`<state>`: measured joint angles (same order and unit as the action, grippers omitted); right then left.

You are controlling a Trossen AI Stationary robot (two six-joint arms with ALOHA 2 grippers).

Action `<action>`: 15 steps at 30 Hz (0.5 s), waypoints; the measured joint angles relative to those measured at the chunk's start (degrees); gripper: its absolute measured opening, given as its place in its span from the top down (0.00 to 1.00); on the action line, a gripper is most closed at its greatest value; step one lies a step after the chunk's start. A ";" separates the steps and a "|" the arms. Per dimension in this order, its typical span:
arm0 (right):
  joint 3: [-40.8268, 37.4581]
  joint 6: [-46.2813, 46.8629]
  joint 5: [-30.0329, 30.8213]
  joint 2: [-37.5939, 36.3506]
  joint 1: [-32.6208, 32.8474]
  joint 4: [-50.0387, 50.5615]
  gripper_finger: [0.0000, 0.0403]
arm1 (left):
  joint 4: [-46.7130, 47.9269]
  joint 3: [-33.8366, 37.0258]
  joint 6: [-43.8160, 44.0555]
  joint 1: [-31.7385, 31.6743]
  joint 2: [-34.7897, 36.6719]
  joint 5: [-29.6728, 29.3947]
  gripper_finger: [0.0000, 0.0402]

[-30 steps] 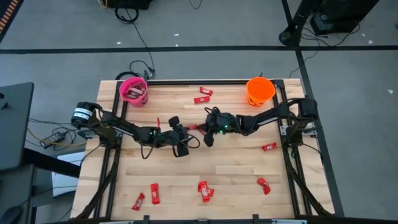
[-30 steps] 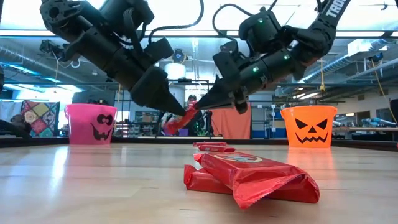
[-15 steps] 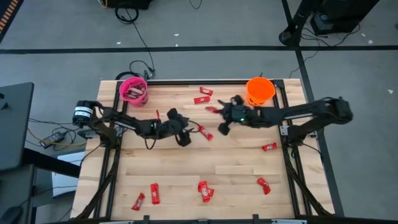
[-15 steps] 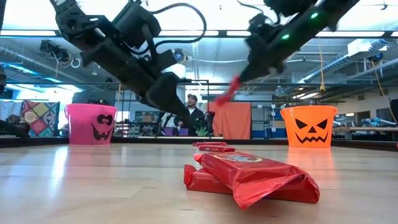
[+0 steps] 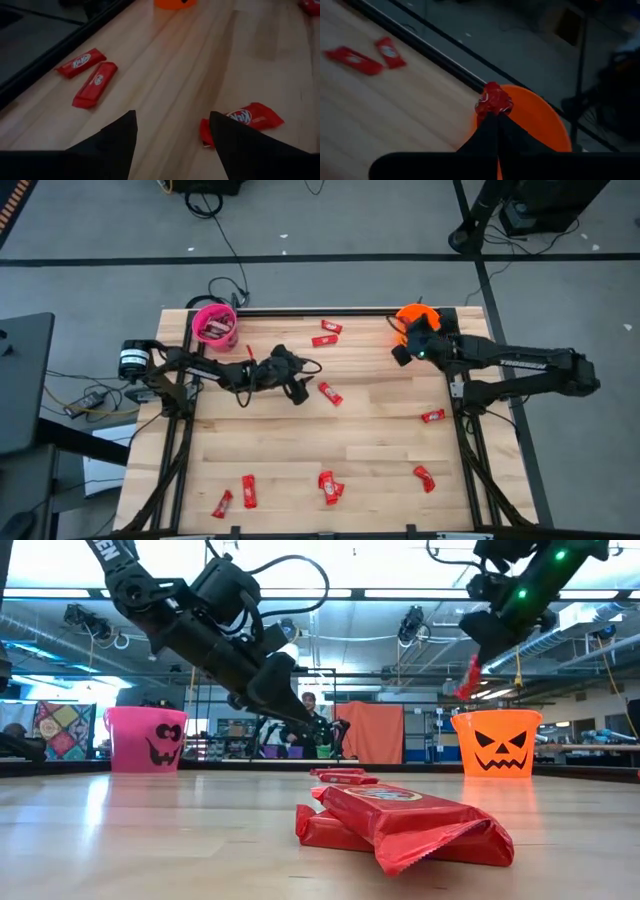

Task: Sort candy by brand, put in halloween buckets
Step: Put the red chocolate bar into the orange bucket

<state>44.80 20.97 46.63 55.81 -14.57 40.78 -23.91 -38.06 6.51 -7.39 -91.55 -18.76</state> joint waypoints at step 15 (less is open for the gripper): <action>0.00 -0.92 -8.14 5.01 -14.28 7.53 0.88 | -1.01 0.02 -1.73 1.55 -0.02 -0.69 0.38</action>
<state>44.80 20.05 38.49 60.82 -28.85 48.30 -24.92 -38.04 4.78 -5.85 -91.57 -19.45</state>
